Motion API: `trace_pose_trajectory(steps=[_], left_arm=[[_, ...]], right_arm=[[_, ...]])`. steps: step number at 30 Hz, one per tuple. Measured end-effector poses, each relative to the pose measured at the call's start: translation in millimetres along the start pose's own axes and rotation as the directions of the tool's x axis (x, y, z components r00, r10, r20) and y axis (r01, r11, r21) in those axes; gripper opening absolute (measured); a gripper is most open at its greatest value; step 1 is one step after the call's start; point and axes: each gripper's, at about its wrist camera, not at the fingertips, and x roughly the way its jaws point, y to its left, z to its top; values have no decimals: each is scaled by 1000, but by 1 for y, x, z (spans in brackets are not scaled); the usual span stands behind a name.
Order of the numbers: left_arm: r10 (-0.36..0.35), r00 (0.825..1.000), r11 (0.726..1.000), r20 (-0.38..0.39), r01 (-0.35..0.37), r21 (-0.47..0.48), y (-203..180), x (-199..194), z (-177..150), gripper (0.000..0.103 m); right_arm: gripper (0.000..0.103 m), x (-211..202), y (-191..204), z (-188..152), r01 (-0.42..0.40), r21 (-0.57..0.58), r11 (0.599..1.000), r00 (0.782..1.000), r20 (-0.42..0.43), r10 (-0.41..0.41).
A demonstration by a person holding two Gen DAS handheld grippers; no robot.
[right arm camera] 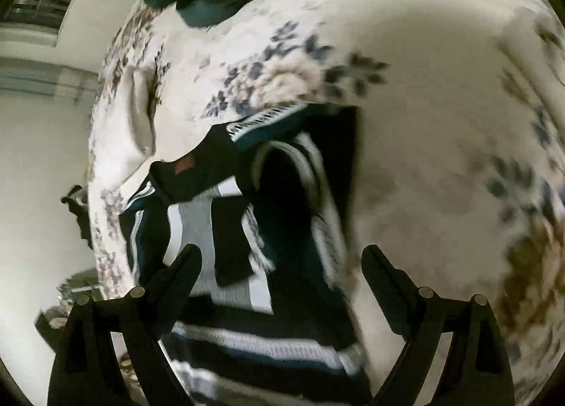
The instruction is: Fold small clothes
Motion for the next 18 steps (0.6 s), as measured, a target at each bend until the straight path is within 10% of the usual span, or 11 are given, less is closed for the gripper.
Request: trace_pose_trajectory(steps=[3,5,11,18], left_arm=[[94,995,993,-38,-97,-73,45,20,-9,99],[130,990,983,-56,-136,-123,66,31,-12,99],[127,991,957,-54,-136,-258,99,46,-3,99],[69,996,973,-50,-79,-215,70,72,28,99]], right_arm=[[82,39,20,19,58,-58,997,998,-31,-60],[5,61,29,24,120,-109,987,991,-53,-126],[3,-4,26,-10,199,-80,977,977,99,-191],[14,14,-32,-25,277,9,961,954,-124,-274]])
